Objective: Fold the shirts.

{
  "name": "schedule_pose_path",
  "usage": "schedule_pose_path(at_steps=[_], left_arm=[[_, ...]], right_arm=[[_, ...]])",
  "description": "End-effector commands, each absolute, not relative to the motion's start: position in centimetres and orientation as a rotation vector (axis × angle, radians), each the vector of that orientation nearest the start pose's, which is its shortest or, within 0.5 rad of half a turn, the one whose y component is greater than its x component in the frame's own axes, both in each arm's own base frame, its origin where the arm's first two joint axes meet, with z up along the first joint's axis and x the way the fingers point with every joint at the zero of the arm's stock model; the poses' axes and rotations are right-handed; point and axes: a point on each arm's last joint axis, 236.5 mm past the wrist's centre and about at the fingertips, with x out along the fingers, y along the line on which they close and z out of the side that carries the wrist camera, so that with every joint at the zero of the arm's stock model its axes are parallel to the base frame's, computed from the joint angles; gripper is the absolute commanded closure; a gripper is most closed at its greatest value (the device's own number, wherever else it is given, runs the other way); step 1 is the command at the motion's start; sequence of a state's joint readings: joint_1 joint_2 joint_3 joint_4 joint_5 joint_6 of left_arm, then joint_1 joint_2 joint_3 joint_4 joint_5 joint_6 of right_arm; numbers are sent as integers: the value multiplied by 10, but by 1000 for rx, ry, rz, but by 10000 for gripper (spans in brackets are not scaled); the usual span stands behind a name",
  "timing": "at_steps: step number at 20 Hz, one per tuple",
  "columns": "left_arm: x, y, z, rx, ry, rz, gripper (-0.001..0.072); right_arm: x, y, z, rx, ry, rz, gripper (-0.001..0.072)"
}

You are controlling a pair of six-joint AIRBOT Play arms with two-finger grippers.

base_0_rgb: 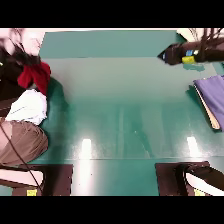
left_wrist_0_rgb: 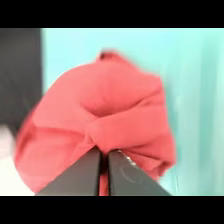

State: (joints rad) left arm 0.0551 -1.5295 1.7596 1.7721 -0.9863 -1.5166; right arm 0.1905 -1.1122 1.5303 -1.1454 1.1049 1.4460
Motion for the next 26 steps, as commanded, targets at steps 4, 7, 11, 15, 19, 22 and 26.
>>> schedule_pose_path(at_steps=[4,7,11,15,19,22,26], left_arm=[[427,-26,430,365,237,-21,687],[396,-82,437,426,215,-172,687],[390,-205,363,461,357,-500,687],[365,-350,259,450,522,-855,383],[368,-380,224,357,614,-937,107],[406,-280,225,280,747,-722,108],[457,-136,181,7,930,-431,107]], right_arm=[[399,160,370,126,367,520,693],[392,159,391,121,322,526,693],[386,160,391,111,343,537,693],[380,162,379,97,398,548,693],[375,162,373,88,429,555,693],[375,162,372,88,429,555,693],[375,162,372,89,430,555,693]])
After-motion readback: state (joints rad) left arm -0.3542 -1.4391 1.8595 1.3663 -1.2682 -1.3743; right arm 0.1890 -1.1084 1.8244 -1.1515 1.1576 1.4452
